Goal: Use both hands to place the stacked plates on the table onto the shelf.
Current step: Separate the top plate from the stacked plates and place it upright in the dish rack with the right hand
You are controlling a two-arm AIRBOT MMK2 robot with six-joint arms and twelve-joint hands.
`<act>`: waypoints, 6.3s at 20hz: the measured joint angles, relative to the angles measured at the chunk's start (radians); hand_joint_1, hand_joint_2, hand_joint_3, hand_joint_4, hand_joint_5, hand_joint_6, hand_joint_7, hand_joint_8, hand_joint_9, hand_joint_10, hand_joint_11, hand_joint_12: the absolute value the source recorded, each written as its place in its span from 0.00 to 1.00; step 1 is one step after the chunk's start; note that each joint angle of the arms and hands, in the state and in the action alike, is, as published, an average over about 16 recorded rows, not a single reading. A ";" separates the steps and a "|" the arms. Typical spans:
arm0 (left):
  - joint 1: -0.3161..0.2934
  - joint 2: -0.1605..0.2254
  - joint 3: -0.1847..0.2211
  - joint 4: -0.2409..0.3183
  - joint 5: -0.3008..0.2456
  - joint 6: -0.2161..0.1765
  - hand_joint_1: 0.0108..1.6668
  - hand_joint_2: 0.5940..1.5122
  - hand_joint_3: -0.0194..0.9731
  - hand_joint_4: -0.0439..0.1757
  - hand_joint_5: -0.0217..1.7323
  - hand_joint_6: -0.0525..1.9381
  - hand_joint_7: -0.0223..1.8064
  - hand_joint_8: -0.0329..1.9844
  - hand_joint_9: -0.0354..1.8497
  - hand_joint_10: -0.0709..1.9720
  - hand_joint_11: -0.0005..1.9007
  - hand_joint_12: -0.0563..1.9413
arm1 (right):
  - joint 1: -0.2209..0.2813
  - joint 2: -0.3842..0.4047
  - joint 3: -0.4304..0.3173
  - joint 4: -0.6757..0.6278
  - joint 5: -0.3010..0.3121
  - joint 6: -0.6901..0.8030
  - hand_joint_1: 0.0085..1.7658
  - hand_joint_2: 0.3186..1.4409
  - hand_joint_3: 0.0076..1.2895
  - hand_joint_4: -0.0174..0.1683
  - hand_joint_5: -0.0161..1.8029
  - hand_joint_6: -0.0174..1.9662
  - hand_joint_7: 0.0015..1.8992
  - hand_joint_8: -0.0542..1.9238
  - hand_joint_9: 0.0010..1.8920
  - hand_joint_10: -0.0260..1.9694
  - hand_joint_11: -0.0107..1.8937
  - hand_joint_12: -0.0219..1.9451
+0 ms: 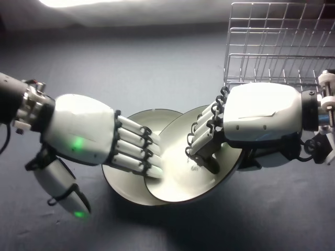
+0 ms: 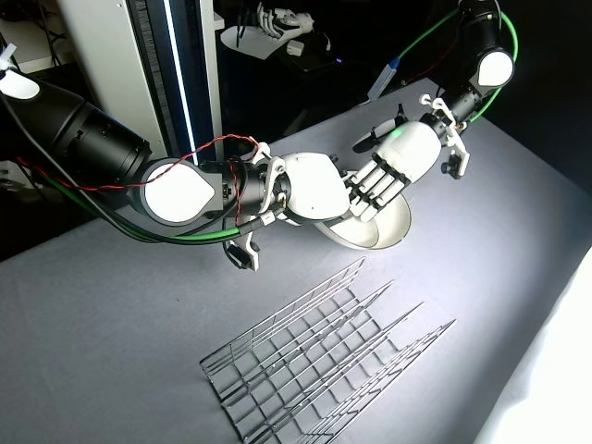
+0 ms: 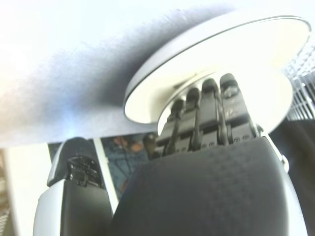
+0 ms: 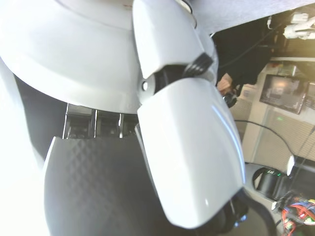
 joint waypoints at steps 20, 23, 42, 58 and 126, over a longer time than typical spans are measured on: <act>-0.097 0.283 -0.104 -0.075 0.129 -0.073 0.00 0.57 0.04 0.20 0.02 0.03 0.02 0.02 0.03 0.04 0.01 0.03 | 0.144 0.083 -0.073 0.071 0.023 0.006 0.78 0.69 0.00 0.07 0.42 0.69 0.43 0.63 0.38 0.73 0.36 0.79; -0.092 0.303 -0.108 -0.092 0.149 -0.071 0.00 0.57 0.04 0.20 0.02 0.03 0.02 0.02 0.03 0.04 0.01 0.03 | 0.170 0.091 -0.084 0.105 0.021 0.009 0.77 0.71 0.00 0.06 0.41 0.69 0.43 0.63 0.38 0.73 0.35 0.79; -0.054 0.361 -0.108 -0.257 0.178 -0.022 0.00 0.56 0.04 0.20 0.02 0.03 0.02 0.02 0.03 0.04 0.01 0.03 | 0.318 0.104 -0.127 0.587 -0.118 0.047 0.77 0.71 0.00 0.04 0.41 0.67 0.41 0.66 0.37 0.74 0.36 0.80; -0.030 0.363 -0.103 -0.270 0.215 -0.008 0.00 0.56 0.04 0.20 0.02 0.03 0.02 0.02 0.03 0.04 0.01 0.03 | 0.404 0.135 -0.135 1.093 -0.311 0.057 0.80 0.73 0.00 0.04 0.38 0.67 0.37 0.66 0.36 0.71 0.37 0.89; 0.105 0.234 -0.267 -0.212 0.316 -0.009 0.00 0.57 0.04 0.20 0.02 0.03 0.02 0.02 0.03 0.04 0.01 0.04 | 0.033 0.322 -0.031 0.943 -0.108 0.067 0.62 0.70 0.01 0.07 0.19 0.09 0.19 0.06 0.14 0.15 0.05 0.49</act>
